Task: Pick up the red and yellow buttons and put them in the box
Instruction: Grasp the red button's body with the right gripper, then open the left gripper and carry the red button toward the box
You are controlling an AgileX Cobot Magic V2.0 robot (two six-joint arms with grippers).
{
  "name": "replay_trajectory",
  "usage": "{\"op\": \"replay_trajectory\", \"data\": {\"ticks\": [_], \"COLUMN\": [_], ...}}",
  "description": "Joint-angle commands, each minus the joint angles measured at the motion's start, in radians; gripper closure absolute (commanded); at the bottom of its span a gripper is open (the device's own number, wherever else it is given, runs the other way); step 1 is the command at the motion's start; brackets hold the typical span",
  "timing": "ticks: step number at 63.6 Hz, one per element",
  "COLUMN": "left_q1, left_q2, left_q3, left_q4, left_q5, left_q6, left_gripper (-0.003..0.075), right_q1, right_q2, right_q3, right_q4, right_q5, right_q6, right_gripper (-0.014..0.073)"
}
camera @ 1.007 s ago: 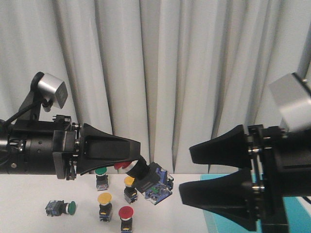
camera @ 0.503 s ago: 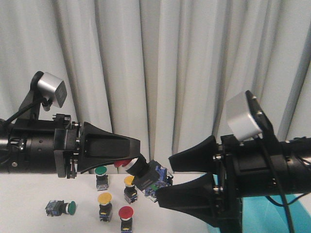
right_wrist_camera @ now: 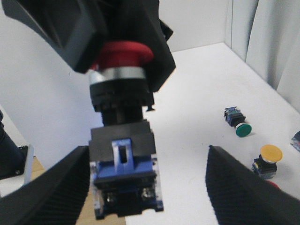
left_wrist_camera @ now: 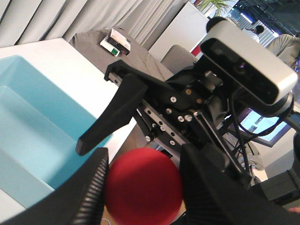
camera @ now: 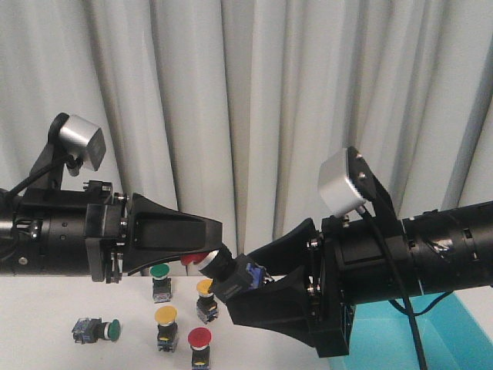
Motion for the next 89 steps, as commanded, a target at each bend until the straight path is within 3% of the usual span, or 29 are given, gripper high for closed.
{"op": "replay_trajectory", "data": {"ticks": [1,20,28,46,71,89], "left_q1": [-0.006,-0.006,-0.006,-0.006,-0.006,-0.003], "left_q2": [-0.035,-0.035,-0.035,-0.035,-0.035,-0.036], "left_q3": [-0.029,-0.029,-0.029,-0.029,-0.029,-0.029], "left_q4": [-0.090,-0.090,-0.087,-0.021,-0.021,-0.022], "left_q5": [0.001,-0.005,-0.031,-0.048,-0.114,-0.143], "left_q6": [0.001,0.001,0.001,0.000,0.000,0.000], "left_gripper": [0.0637,0.0636,0.0632,0.0537,0.0207,0.0181], "right_q1": [0.000,0.000,0.000,0.000,0.000,-0.002], "right_q2": [-0.027,-0.027,-0.027,-0.027,-0.027,-0.027], "right_q3": [-0.033,-0.033,-0.033,-0.033,-0.033,-0.033], "right_q4": [0.055,0.053,0.053,0.056,0.065,0.068], "right_q5": [0.015,0.032,0.035,0.035,0.035,0.020], "right_q6": [0.000,-0.024,-0.023,-0.020,-0.012,0.001], "right_gripper": [0.0190,0.0459,0.0516,0.0525,0.0522,0.0522]}}
